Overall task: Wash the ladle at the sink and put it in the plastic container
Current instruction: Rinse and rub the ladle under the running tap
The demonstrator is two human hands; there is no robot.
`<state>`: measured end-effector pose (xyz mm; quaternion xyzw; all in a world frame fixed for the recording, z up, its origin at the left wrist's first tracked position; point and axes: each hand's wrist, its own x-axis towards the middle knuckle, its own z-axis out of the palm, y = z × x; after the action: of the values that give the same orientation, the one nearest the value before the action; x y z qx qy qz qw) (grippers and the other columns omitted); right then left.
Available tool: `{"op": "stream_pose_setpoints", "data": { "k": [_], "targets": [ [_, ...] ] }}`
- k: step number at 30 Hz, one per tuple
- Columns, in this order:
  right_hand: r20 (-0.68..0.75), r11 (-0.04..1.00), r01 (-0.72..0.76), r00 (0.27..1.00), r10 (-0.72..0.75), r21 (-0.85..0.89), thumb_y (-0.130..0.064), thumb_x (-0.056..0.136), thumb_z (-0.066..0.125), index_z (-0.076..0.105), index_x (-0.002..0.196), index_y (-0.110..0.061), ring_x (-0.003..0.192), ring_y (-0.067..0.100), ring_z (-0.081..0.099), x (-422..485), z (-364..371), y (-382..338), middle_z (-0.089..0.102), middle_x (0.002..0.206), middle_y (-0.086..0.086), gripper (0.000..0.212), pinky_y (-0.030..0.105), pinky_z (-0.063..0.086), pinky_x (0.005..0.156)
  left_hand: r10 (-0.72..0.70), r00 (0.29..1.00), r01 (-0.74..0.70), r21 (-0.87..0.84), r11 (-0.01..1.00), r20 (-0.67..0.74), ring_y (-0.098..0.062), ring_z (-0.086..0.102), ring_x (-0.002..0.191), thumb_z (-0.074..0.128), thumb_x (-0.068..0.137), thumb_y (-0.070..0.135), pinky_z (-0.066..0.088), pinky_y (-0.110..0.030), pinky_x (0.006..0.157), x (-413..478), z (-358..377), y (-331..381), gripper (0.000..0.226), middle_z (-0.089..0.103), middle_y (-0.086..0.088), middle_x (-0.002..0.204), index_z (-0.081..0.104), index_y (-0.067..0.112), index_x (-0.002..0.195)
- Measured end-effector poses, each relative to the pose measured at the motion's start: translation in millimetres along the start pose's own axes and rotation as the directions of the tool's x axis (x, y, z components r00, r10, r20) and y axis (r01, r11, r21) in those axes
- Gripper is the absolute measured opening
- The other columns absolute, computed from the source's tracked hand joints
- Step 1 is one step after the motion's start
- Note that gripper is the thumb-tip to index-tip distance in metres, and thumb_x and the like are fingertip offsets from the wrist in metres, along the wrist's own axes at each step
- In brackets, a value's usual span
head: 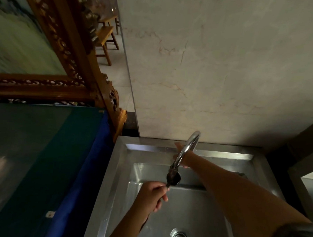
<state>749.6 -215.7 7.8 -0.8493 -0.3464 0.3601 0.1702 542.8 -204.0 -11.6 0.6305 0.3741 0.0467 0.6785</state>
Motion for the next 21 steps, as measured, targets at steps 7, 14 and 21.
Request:
{"op": "stream_pose_setpoints", "data": {
  "k": [7, 14, 21],
  "targets": [
    [-0.102, 0.989, 0.034, 0.994, -0.049, -0.146, -0.01, 0.091, 0.055, 0.043, 0.139, -0.007, 0.125, 0.032, 0.053, -16.0, 13.7, 20.7, 0.049, 0.141, 0.016, 0.049, 0.038, 0.046, 0.105, -0.021, 1.0, 0.021, 0.057, 0.998, -0.016, -0.014, 0.041, 0.038, 0.053, 0.094, 0.005, 0.029, -0.022, 0.038, -11.8, -2.2, -5.7, 0.02, 0.066, -0.016, 0.072, 0.068, -0.007, 0.099],
    [-0.107, 0.991, 0.079, 0.99, -0.091, -0.111, -0.012, 0.093, 0.052, 0.045, 0.137, -0.005, 0.126, 0.032, 0.052, -45.1, 13.3, 20.4, 0.051, 0.14, 0.018, 0.045, 0.04, 0.045, 0.103, 0.02, 1.0, -0.02, 0.104, 0.994, 0.001, -0.015, 0.042, 0.041, 0.054, 0.095, 0.007, 0.031, -0.022, 0.038, -29.1, -0.8, 8.4, 0.018, 0.066, -0.015, 0.072, 0.068, 0.0, 0.104],
    [0.179, 0.814, -0.144, 0.983, 0.049, 0.563, -0.025, 0.095, 0.052, 0.065, 0.111, -0.001, 0.093, 0.033, 0.064, -128.2, 15.2, 18.7, 0.067, 0.107, 0.023, 0.032, 0.039, 0.052, 0.082, 0.026, 1.0, -0.024, 0.173, 0.985, -0.011, -0.015, 0.044, 0.04, 0.056, 0.092, 0.008, 0.031, -0.022, 0.041, -60.2, 5.5, 25.6, 0.016, 0.07, -0.009, 0.071, 0.07, 0.003, 0.099]
  ]
}}
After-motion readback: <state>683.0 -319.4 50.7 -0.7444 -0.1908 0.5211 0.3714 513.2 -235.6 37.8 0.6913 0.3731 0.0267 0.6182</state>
